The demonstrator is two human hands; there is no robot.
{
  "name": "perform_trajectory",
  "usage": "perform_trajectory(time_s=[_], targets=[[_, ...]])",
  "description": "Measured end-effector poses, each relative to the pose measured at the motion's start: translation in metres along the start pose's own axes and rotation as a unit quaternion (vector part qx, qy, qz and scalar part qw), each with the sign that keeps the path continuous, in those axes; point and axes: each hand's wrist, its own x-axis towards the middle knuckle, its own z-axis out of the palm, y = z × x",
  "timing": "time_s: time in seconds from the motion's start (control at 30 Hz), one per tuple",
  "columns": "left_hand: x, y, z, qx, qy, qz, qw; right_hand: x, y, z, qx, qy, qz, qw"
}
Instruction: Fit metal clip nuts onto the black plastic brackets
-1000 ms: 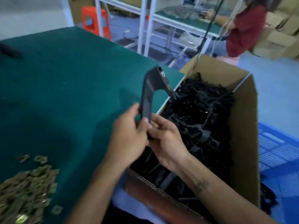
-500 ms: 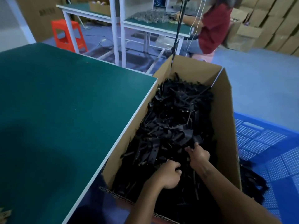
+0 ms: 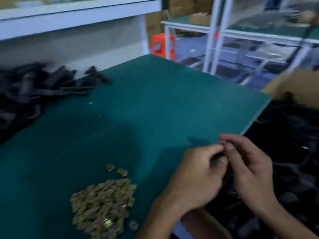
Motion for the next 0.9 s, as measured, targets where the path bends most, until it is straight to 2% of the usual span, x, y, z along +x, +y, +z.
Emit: perform_trajectory(time_s=[0.1,0.2,0.33,0.4,0.47,0.53,0.63,0.7,0.77,0.8,0.9], targets=[[-0.033,-0.019,-0.103,-0.066,0.201,-0.009,0.977,0.023,-0.012,0.077,0.060,-0.154,-0.055,0.985],[-0.083,-0.057,-0.191,-0.086,0.397,-0.044,0.913,0.052,-0.001,0.165,0.057,-0.309,0.006,0.949],[-0.137,-0.101,-0.248,-0.159,0.547,-0.058,0.820,0.096,0.023,0.275,0.091,-0.301,0.070,0.947],[-0.143,-0.110,-0.259,-0.193,0.566,-0.048,0.800,0.119,0.029,0.326,0.082,-0.271,0.061,0.957],[-0.142,-0.113,-0.263,-0.182,0.558,-0.052,0.808,0.140,0.032,0.373,0.044,-0.241,0.021,0.969],[-0.139,-0.114,-0.263,-0.167,0.548,-0.064,0.817,0.158,0.034,0.415,-0.021,-0.231,-0.053,0.971],[-0.137,-0.117,-0.266,-0.179,0.555,-0.092,0.807,0.182,0.036,0.468,-0.136,-0.295,-0.145,0.935],[-0.135,-0.119,-0.268,-0.192,0.555,-0.109,0.802,0.192,0.036,0.494,-0.245,-0.349,-0.167,0.889],[-0.134,-0.121,-0.268,-0.192,0.551,-0.122,0.803,0.197,0.034,0.509,-0.346,-0.367,-0.198,0.840],[-0.133,-0.121,-0.268,-0.192,0.550,-0.126,0.803,0.197,0.032,0.511,-0.370,-0.357,-0.215,0.830],[-0.133,-0.116,-0.269,-0.199,0.554,-0.125,0.799,0.192,0.015,0.498,-0.366,-0.297,-0.260,0.843]])
